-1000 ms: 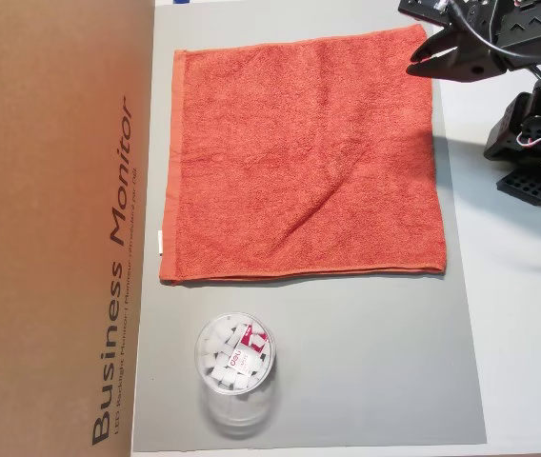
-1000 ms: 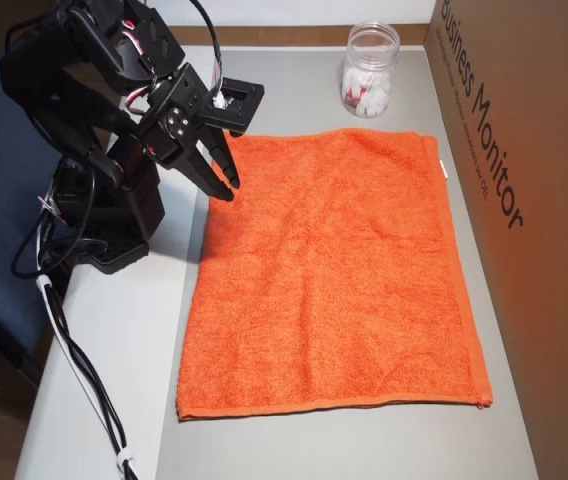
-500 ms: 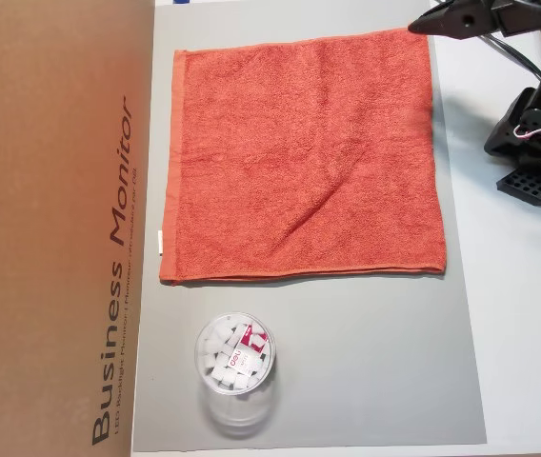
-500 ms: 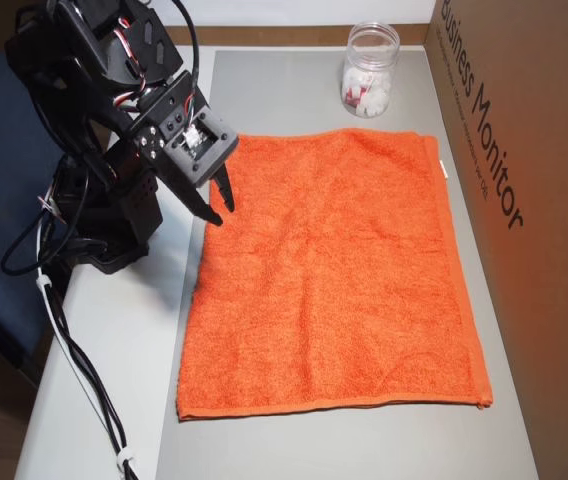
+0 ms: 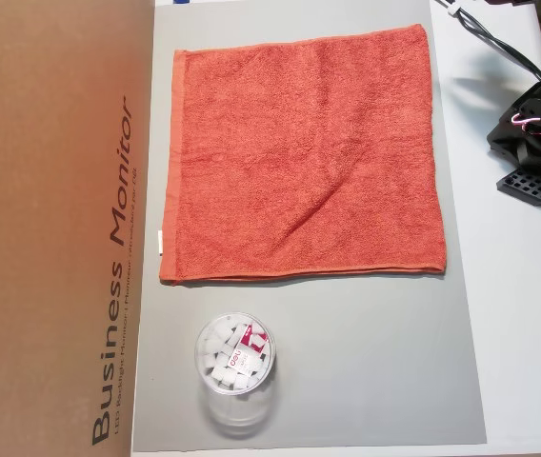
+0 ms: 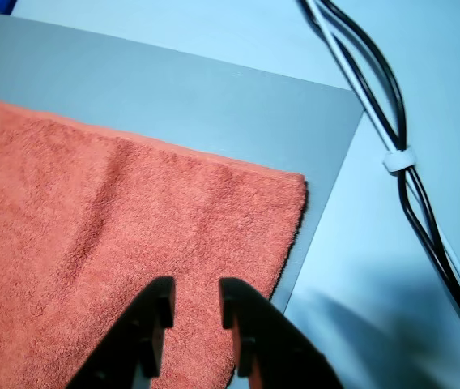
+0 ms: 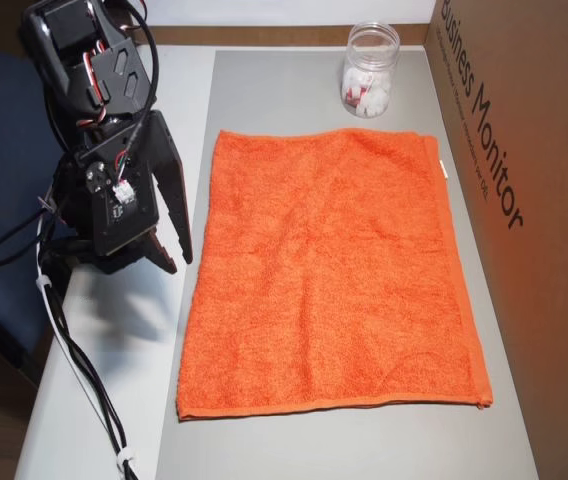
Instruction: Fold the blanket.
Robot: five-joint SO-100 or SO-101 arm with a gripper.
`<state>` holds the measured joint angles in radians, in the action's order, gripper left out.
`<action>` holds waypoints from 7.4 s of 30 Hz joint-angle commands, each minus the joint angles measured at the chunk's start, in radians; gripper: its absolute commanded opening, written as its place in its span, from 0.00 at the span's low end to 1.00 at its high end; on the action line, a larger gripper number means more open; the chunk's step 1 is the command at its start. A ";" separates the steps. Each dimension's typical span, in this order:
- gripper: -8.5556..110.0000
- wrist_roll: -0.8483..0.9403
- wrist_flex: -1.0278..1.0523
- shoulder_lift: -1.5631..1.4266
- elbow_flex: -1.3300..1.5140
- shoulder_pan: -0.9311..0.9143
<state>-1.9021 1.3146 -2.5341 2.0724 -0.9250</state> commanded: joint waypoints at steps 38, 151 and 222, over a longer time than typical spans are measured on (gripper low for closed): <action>0.23 0.005 -0.311 0.575 -0.040 -0.210; 0.07 0.121 -0.721 0.514 0.285 -0.081; 0.07 0.120 -0.739 0.411 -0.201 0.614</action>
<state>-1.7917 0.5921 -2.1491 1.9589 -0.3298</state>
